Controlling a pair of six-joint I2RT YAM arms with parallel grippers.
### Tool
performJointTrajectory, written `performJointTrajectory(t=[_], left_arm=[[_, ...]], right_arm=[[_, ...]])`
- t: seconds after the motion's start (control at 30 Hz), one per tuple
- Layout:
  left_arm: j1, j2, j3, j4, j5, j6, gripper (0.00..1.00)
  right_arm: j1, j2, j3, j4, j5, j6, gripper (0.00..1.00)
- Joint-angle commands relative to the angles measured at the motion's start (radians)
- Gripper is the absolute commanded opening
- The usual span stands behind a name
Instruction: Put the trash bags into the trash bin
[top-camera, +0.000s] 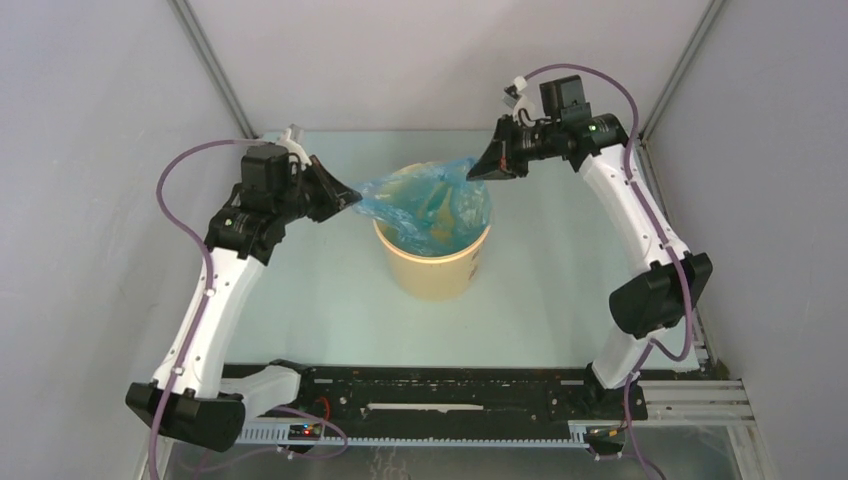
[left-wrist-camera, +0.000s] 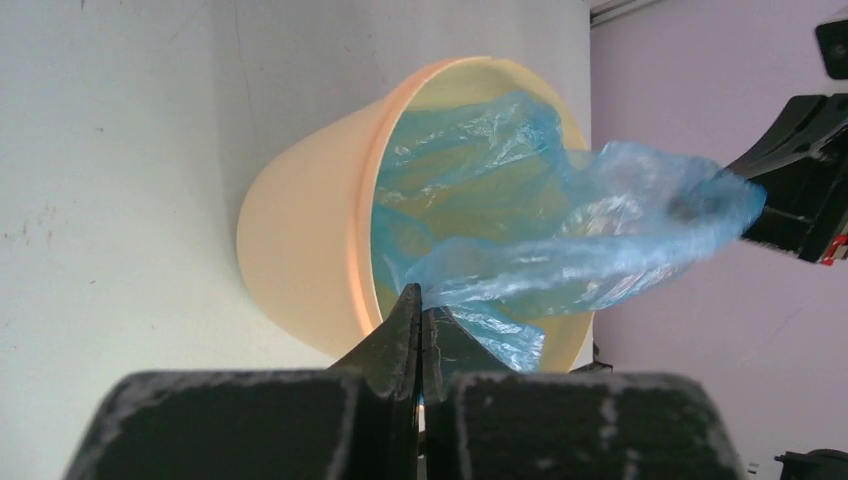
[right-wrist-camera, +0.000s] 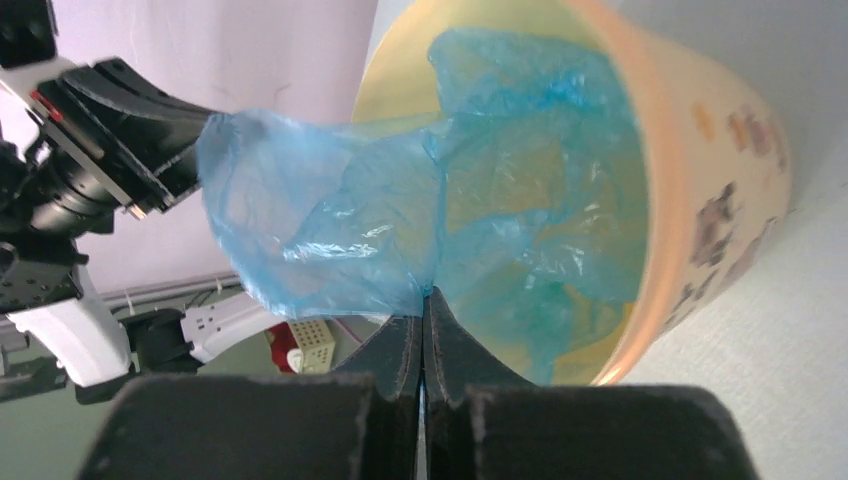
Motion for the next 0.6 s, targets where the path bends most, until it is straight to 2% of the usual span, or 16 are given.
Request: performJointTrajectory(t=[0.0, 0.13, 0.23, 0.4, 0.57], left_arm=[[0.016, 0.044, 0.031, 0.075, 0.012, -0.010, 0.00], [0.019, 0.113, 0.054, 0.063, 0.022, 0.012, 0.00], [0.026, 0.178, 0.112, -0.005, 0.014, 0.049, 0.00], [0.029, 0.221, 0.148, -0.031, 0.018, 0.071, 0.00], [0.032, 0.233, 0.151, -0.030, 0.022, 0.089, 0.02]], right_arm=[[-0.044, 0.097, 0.139, -0.008, -0.049, -0.029, 0.04], [-0.044, 0.187, 0.260, -0.101, 0.027, -0.127, 0.19], [-0.045, 0.198, 0.259, -0.117, 0.068, -0.181, 0.28], [-0.045, 0.191, 0.244, -0.091, 0.038, -0.179, 0.25], [-0.046, 0.163, 0.213, -0.080, 0.046, -0.208, 0.45]])
